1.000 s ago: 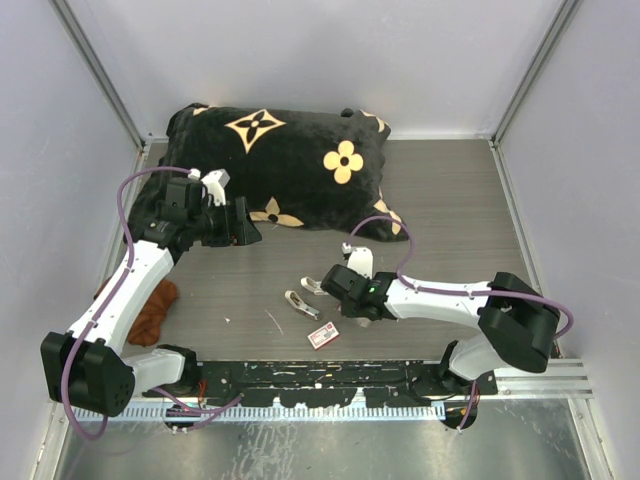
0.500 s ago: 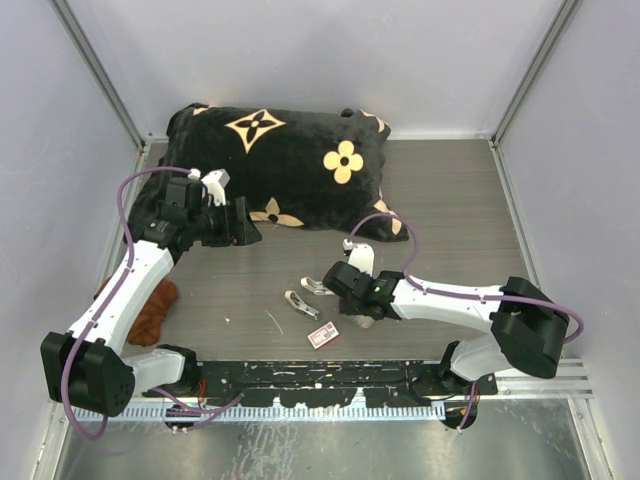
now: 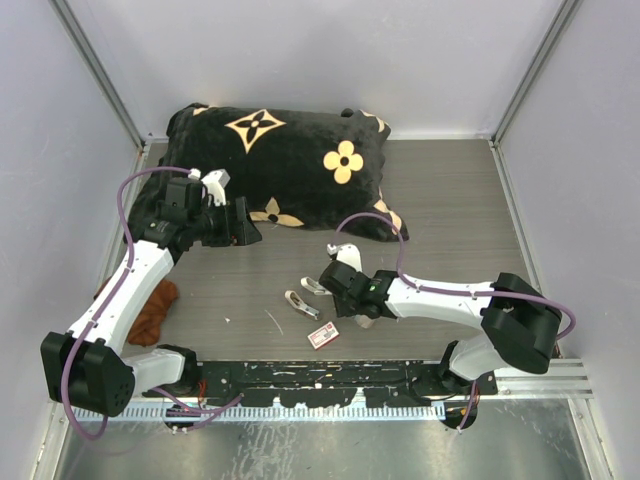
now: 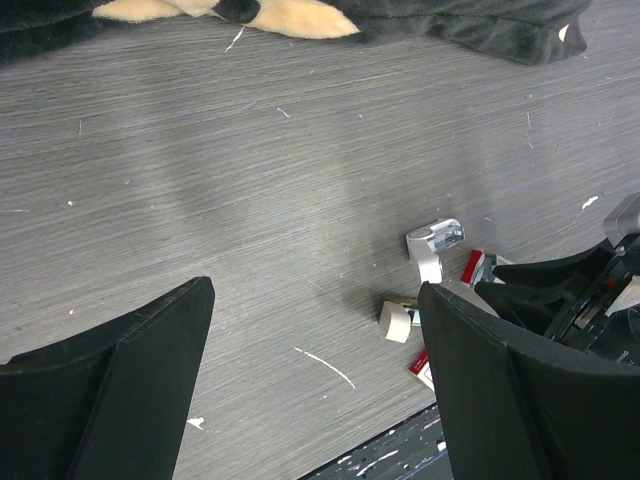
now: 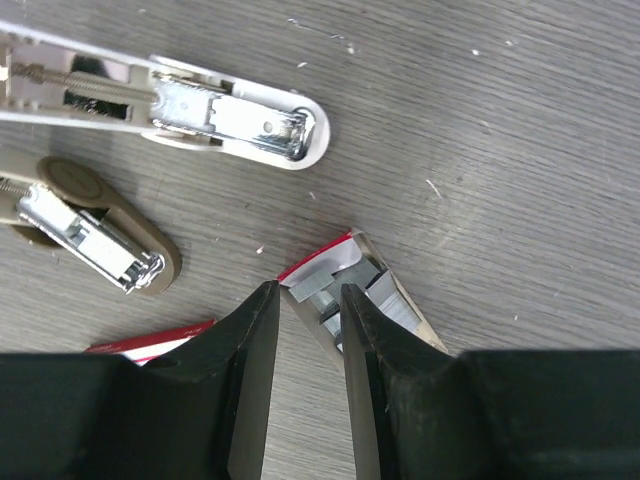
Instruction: Load the staples into the stapler
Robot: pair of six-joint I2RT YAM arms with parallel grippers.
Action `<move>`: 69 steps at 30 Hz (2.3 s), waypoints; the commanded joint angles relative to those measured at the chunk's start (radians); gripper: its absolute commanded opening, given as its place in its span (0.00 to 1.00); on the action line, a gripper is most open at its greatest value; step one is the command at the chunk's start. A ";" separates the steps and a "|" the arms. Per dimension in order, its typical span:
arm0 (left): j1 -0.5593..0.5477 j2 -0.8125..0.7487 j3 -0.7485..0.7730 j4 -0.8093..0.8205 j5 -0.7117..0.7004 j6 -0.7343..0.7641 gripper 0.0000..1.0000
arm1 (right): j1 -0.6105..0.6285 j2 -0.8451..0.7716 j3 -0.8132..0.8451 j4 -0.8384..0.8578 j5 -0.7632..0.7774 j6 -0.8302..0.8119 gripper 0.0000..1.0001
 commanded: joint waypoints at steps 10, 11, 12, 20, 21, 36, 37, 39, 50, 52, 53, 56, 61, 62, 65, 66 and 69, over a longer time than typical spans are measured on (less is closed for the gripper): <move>0.005 0.004 0.016 0.022 0.015 0.000 0.86 | -0.001 0.027 0.034 0.042 -0.068 -0.186 0.35; 0.005 0.005 0.016 0.022 0.015 0.000 0.86 | -0.004 0.029 0.037 0.042 -0.068 -0.191 0.35; 0.005 0.006 0.016 0.022 0.015 0.000 0.86 | -0.005 0.031 0.039 0.042 -0.069 -0.197 0.35; 0.006 0.006 0.016 0.022 0.016 0.001 0.86 | -0.034 0.050 0.053 0.041 -0.086 -0.251 0.35; 0.006 0.007 0.016 0.022 0.015 0.002 0.86 | -0.036 0.049 0.056 0.039 -0.085 -0.254 0.35; 0.006 0.013 0.019 0.021 0.013 0.001 0.86 | -0.074 0.027 0.070 0.016 -0.120 -0.277 0.34; 0.006 0.014 0.019 0.020 0.014 0.002 0.86 | -0.074 0.033 0.069 0.016 -0.119 -0.280 0.34; 0.006 0.015 0.019 0.020 0.014 0.002 0.86 | -0.074 0.041 0.066 0.016 -0.119 -0.286 0.34; 0.006 0.020 0.021 0.020 0.015 0.002 0.86 | -0.076 0.077 0.053 0.029 -0.119 -0.299 0.34; 0.006 0.020 0.021 0.020 0.015 0.002 0.86 | -0.077 0.083 0.051 0.032 -0.119 -0.299 0.34; 0.005 0.020 0.021 0.020 0.015 0.002 0.86 | -0.076 0.085 0.049 0.032 -0.120 -0.299 0.34; 0.005 0.021 0.021 0.021 0.016 0.002 0.86 | -0.076 0.095 0.042 0.033 -0.119 -0.300 0.34; 0.005 0.022 0.022 0.021 0.019 0.002 0.85 | -0.076 0.106 0.039 0.029 -0.117 -0.305 0.33; 0.006 0.023 0.022 0.021 0.018 0.002 0.86 | -0.076 0.105 0.038 0.026 -0.111 -0.306 0.32; 0.005 0.023 0.022 0.020 0.018 0.001 0.86 | -0.076 0.099 0.039 0.016 -0.094 -0.311 0.30; 0.005 0.023 0.022 0.021 0.019 0.001 0.86 | -0.076 0.095 0.040 0.012 -0.087 -0.312 0.29; 0.006 0.023 0.023 0.021 0.019 0.001 0.86 | -0.076 0.079 0.045 -0.004 -0.078 -0.313 0.26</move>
